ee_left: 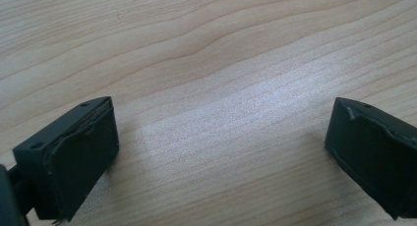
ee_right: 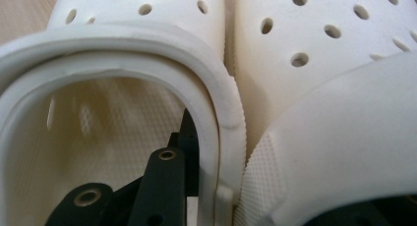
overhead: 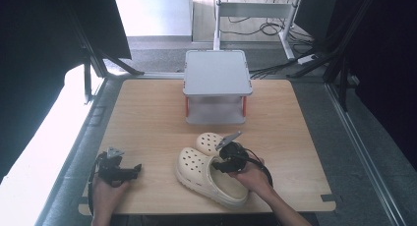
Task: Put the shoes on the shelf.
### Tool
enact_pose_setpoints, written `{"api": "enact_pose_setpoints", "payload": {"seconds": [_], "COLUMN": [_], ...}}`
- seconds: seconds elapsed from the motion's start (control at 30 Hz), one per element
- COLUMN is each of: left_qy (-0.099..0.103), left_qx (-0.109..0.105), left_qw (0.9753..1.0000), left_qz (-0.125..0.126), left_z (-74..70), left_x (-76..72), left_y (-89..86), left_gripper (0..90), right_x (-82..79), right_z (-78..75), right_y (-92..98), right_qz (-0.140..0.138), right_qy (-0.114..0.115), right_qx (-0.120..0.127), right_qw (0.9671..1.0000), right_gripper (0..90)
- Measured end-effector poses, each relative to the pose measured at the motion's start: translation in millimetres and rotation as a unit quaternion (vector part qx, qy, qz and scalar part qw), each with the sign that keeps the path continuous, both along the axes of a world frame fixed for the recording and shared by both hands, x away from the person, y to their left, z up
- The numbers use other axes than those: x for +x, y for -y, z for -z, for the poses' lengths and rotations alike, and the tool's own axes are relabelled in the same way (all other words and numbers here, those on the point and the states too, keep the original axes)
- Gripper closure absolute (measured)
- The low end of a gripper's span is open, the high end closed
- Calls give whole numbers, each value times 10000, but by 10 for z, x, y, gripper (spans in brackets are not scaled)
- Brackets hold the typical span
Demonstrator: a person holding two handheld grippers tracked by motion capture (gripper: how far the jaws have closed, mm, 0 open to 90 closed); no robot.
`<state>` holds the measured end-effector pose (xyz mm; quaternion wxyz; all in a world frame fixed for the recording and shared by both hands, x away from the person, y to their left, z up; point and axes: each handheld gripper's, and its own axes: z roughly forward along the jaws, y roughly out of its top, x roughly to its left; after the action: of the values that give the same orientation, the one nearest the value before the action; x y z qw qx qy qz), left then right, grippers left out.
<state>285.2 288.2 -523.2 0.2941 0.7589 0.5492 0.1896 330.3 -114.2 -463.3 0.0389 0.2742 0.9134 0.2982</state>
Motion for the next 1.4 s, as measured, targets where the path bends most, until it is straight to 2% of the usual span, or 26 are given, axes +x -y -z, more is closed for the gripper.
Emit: {"api": "enact_pose_setpoints", "payload": {"seconds": [0.13,0.37,0.8,1.1,1.4], "left_qy": [1,-3,-7,1,5], "left_qx": [0,0,6,4,14], "left_qw": [10000,10000,10000,10000,10000], "left_qz": [0,1,6,2,13], "left_z": [0,-1,0,0,0], "left_x": [0,0,0,0,1], "left_y": [0,0,-1,0,-2], "left_gripper": [0,0,0,0,0], "right_x": [-9,-39,-21,6,169], "right_z": [-68,-284,-718,-1099,-1560], "right_y": [25,71,308,437,505], "right_qz": [-92,-119,223,402,675], "right_qy": [-158,-70,129,292,464], "right_qx": [87,134,251,282,363], "right_qw": [9998,9998,9994,9984,9960], "right_gripper": [698,699,699,698,697]}}
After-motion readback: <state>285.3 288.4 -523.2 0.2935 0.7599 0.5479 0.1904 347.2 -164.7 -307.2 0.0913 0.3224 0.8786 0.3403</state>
